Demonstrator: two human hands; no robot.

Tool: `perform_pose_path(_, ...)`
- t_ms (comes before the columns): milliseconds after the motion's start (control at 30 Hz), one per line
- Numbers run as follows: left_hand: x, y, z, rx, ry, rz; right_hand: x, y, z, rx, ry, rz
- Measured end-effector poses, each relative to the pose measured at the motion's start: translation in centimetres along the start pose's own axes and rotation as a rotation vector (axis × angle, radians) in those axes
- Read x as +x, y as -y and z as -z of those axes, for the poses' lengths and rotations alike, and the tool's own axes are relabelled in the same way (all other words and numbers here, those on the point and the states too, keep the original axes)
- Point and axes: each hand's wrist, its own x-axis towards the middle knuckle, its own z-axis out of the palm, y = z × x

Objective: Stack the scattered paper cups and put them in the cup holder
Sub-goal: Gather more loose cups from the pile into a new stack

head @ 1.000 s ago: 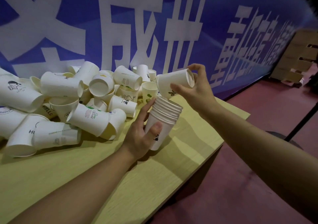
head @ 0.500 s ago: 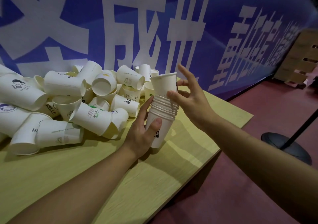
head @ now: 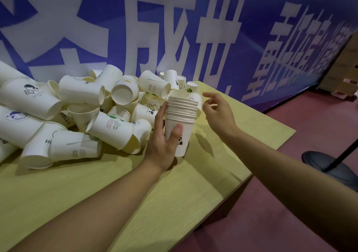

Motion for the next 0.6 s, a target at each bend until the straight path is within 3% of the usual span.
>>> perform_pose_path(100, 0.2, 0.2, 0.0, -0.033, 0.040, 0.030, 3.8, -1.7, -1.5, -0.148, 0.049, -0.129)
perform_pose_path(600, 0.4, -0.7, 0.0, 0.029, 0.162, 0.075, 8.7, -1.6, -2.7, -0.226, 0.346, -0.387)
